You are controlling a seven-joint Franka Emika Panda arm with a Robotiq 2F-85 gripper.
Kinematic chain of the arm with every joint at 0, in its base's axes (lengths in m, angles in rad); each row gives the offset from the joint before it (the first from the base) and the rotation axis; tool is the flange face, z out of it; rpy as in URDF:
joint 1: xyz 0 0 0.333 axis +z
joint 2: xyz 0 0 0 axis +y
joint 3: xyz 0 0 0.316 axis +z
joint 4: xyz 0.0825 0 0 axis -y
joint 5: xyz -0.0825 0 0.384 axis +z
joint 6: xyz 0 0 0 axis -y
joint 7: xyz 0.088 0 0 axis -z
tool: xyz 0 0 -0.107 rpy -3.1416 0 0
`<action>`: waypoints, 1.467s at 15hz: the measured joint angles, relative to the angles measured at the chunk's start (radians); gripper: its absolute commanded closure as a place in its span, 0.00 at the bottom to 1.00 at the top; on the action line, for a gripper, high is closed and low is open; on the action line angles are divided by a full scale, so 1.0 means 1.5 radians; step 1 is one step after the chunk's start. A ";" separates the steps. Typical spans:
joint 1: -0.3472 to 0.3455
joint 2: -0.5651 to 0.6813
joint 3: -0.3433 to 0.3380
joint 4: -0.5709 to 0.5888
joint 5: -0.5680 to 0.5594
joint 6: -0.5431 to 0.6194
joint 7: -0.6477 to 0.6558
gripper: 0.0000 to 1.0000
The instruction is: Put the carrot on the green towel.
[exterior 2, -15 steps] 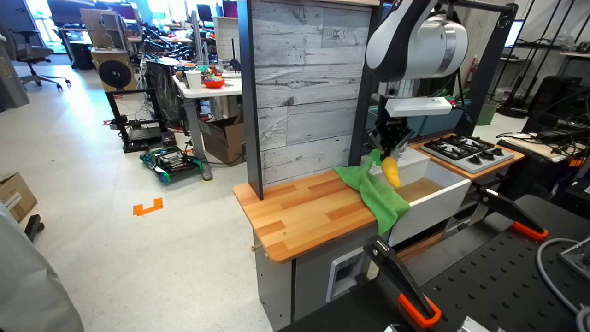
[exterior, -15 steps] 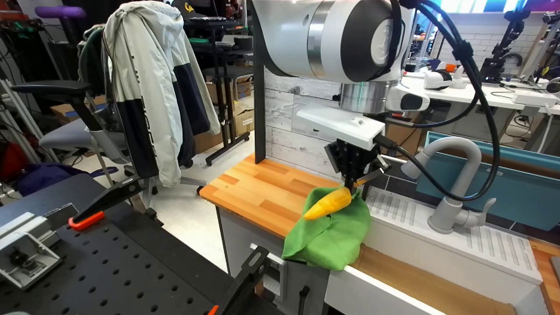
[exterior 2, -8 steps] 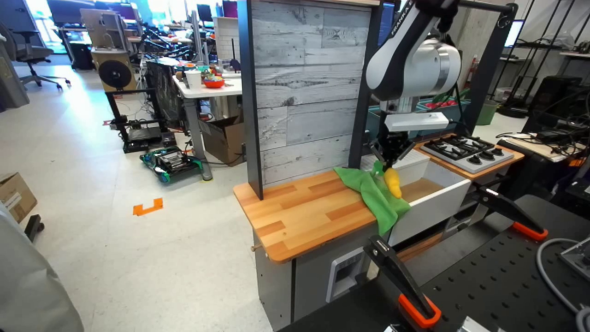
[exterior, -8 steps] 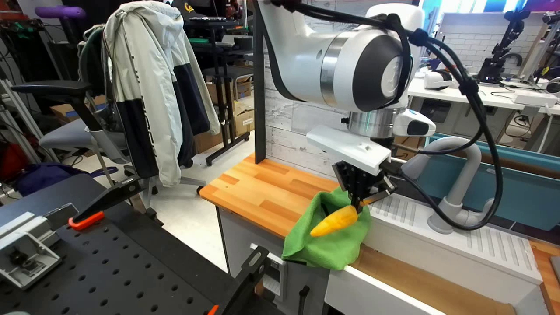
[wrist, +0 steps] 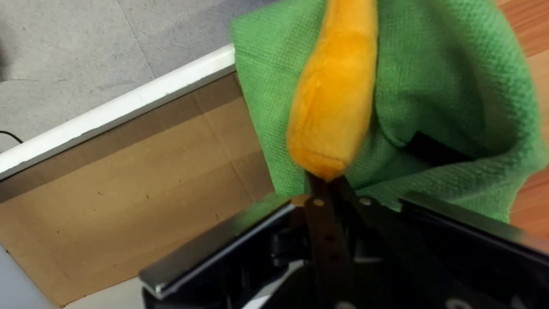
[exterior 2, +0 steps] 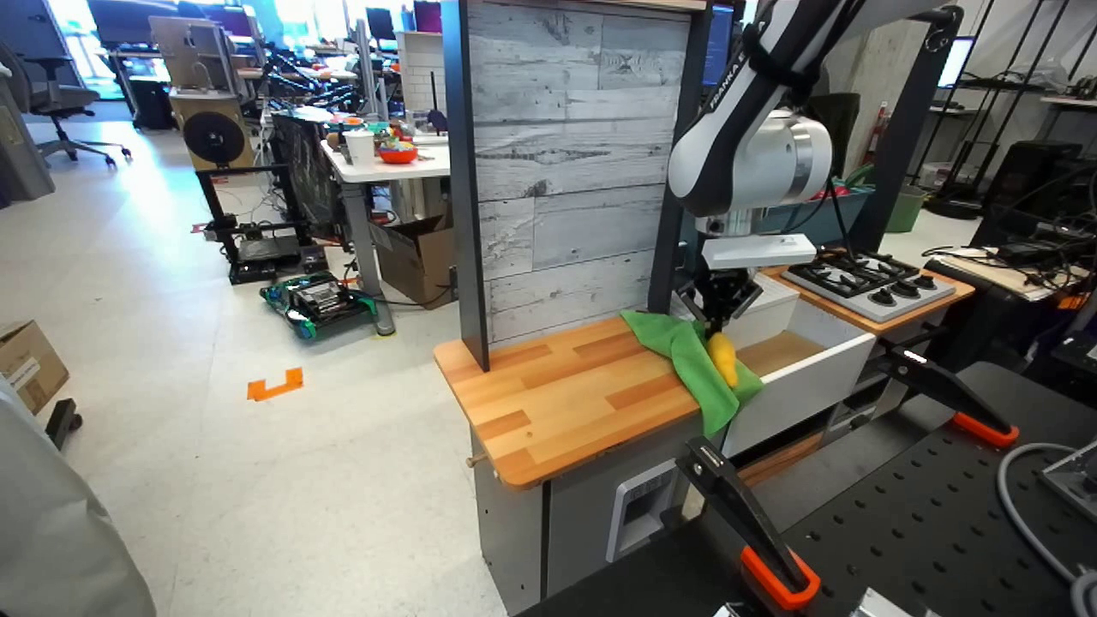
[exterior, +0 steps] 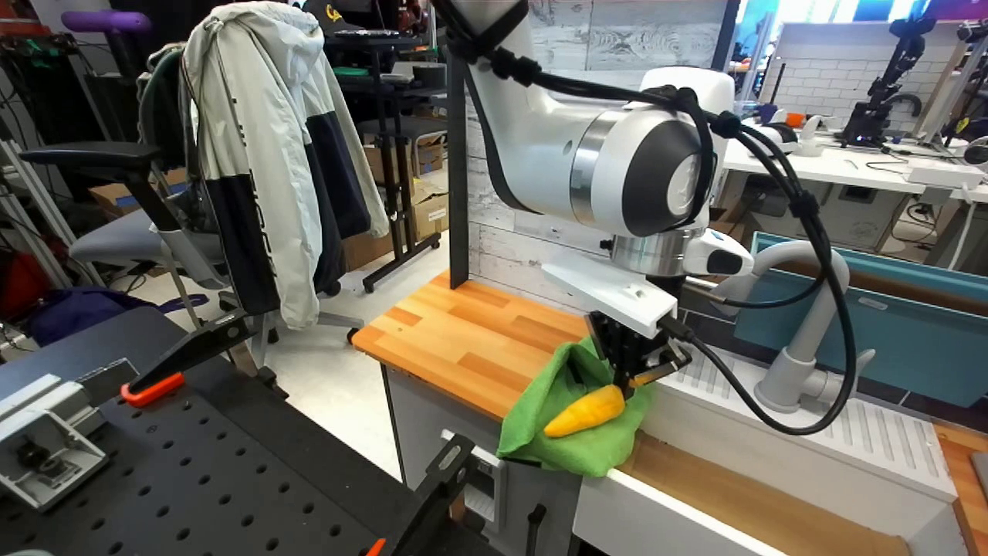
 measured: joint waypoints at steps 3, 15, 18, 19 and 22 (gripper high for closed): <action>0.000 0.014 0.000 0.020 0.000 -0.010 0.005 0.42; -0.001 0.019 0.002 0.050 0.017 -0.020 0.006 0.00; -0.002 0.011 0.004 0.049 0.033 -0.020 0.006 0.00; -0.003 0.004 0.005 0.047 0.040 -0.020 0.006 0.00; -0.003 -0.027 0.007 0.030 0.050 -0.020 0.006 0.00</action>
